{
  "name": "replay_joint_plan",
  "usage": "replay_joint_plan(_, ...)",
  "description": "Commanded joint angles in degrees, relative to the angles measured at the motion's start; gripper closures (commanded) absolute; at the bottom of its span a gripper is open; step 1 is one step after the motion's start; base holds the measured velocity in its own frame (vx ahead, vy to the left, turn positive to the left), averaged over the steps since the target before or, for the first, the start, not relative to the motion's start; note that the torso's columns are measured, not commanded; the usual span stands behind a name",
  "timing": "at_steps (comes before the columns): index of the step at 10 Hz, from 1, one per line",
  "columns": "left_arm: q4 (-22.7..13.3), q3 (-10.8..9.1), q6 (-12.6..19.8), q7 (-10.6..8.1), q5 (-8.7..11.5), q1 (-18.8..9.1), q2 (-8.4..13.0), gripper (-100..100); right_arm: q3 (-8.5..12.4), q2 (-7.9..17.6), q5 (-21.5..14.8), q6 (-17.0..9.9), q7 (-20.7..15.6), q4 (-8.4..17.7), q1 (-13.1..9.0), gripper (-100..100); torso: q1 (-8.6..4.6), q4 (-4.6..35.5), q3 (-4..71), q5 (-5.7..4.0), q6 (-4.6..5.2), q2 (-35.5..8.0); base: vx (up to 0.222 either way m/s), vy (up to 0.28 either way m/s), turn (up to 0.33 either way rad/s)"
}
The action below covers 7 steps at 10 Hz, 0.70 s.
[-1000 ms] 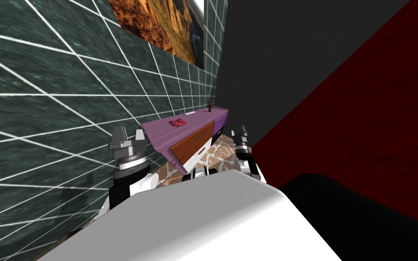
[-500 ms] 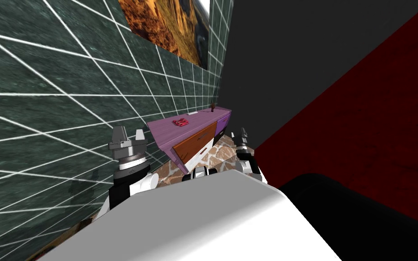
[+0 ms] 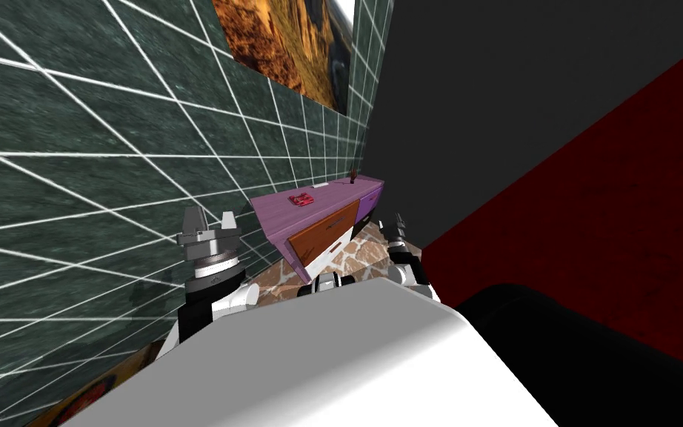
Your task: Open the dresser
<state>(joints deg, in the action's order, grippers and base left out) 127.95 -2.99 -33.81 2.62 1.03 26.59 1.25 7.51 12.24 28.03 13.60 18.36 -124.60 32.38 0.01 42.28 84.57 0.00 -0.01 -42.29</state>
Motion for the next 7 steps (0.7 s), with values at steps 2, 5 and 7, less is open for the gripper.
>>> replay_joint_plan(2, 0.0, 0.00, 0.0, 0.00, 0.0, 0.0, 0.0, 0, 0.9, 0.6, 6.1, -2.1, 2.2, 1.7, 0.1, -100, 0.00, 0.0, 0.0, -0.01, -0.01, 0.0, 0.008, 0.010, 0.120)
replay_joint_plan(5, 0.0, 0.00, 0.0, 0.00, 0.0, 0.0, 0.0, 0, 1.9, 1.2, 11.4, -4.7, 5.1, 3.7, 0.8, -100, -0.01, 0.0, 0.0, 0.00, 0.03, 0.0, 0.009, 0.009, 0.137)
replay_joint_plan(7, 0.0, -0.01, 0.0, 0.00, 0.0, 0.0, 0.0, 0, 1.9, 1.2, 13.5, -4.7, 5.1, 3.7, 0.8, -100, -0.02, 0.0, 0.0, 0.00, 0.03, 0.0, 0.004, 0.003, 0.029)
